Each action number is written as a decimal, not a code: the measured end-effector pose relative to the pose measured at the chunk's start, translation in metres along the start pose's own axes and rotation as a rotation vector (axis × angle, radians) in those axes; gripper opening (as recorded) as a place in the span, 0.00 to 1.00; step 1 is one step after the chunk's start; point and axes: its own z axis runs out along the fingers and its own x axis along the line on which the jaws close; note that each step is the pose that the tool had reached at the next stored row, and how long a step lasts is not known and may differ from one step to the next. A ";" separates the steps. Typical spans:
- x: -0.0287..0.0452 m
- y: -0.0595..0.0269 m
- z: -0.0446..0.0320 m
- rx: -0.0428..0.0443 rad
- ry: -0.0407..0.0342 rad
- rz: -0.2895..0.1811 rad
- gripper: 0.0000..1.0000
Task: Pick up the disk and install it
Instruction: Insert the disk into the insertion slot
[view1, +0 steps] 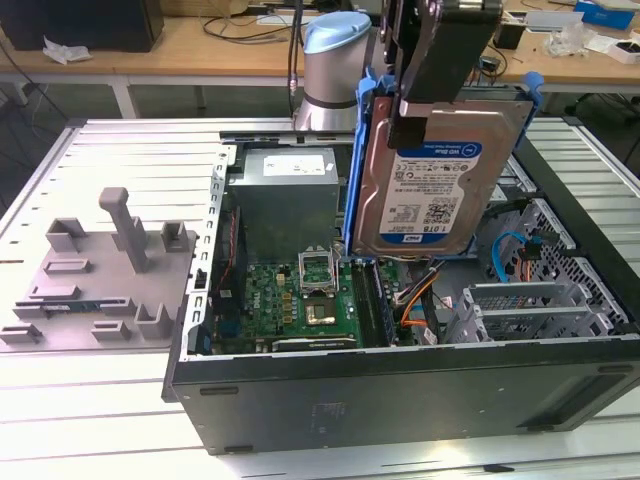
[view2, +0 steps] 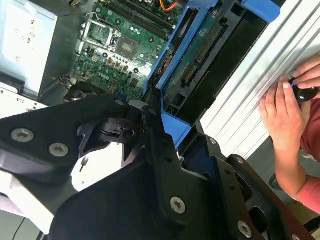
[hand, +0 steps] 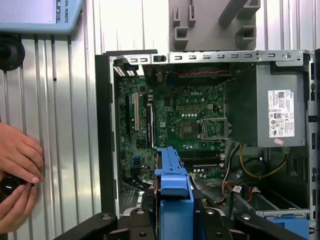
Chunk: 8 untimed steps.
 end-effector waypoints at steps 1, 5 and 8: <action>0.0006 -0.0026 0.0000 0.0000 0.0001 0.000 0.37; 0.0031 -0.0150 0.0001 0.0000 0.0001 0.000 0.37; 0.0047 -0.0232 0.0002 0.0000 0.0001 0.000 0.37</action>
